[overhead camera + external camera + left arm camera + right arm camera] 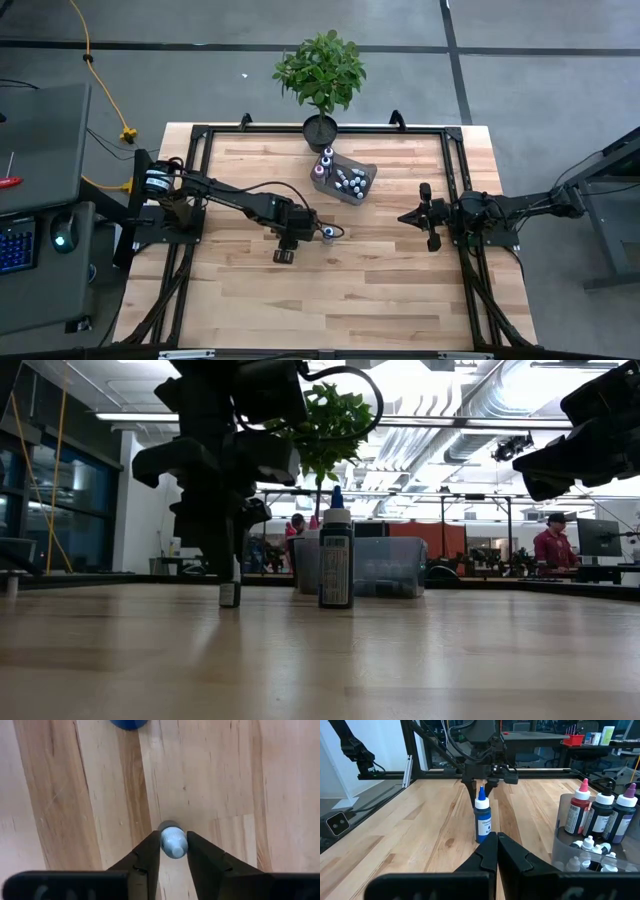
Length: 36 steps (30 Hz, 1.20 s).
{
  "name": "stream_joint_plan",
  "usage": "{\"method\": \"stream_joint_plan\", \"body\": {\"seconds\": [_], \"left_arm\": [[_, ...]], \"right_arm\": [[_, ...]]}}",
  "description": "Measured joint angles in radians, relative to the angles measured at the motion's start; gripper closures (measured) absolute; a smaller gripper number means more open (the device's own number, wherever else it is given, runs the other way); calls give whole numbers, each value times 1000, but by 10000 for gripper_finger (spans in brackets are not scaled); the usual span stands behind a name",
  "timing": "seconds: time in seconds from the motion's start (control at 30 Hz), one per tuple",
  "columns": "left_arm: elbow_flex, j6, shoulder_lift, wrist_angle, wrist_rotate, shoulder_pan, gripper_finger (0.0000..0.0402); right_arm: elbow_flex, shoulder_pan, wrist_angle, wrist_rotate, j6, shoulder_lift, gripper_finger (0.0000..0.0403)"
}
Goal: Pick & Place food coloring
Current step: Put the small black food coloring bottle into the black bin
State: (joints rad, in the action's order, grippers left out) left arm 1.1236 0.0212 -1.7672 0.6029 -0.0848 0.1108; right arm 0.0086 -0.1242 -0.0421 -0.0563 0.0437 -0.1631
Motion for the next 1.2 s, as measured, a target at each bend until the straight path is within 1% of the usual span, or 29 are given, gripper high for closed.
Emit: {"method": "stream_joint_plan", "body": {"seconds": [0.2, 0.47, 0.57, 0.63, 0.7, 0.87, 1.0, 1.1, 1.2], "left_arm": [[1, 0, 1, -2, -3, 0, 337], [2, -1, 5, 0, -3, 0, 342], [15, -4, 16, 27, -2, -10, 343], [52, -3, 19, 81, 9, -21, 343], [103, 8, 19, 138, 44, -36, 343], [268, 77, 19, 266, 142, -79, 343], [400, 123, 20, 377, 196, -112, 343], [469, 159, 20, 417, 253, -134, 343], [512, 200, 20, 407, 314, -159, 343]], "right_arm": [[0, 0, 0, 0, 0, 0, 400], [0, 0, 0, 0, 0, 0, 400], [0, 0, 0, 0, 0, 0, 400], [0, 0, 0, 0, 0, 0, 400], [0, 0, 0, 0, 0, 0, 400], [0, 0, 0, 0, 0, 0, 401], [0, 0, 0, 0, 0, 0, 400], [0, 0, 0, 0, 0, 0, 400], [0, 0, 0, 0, 0, 0, 400]]}}
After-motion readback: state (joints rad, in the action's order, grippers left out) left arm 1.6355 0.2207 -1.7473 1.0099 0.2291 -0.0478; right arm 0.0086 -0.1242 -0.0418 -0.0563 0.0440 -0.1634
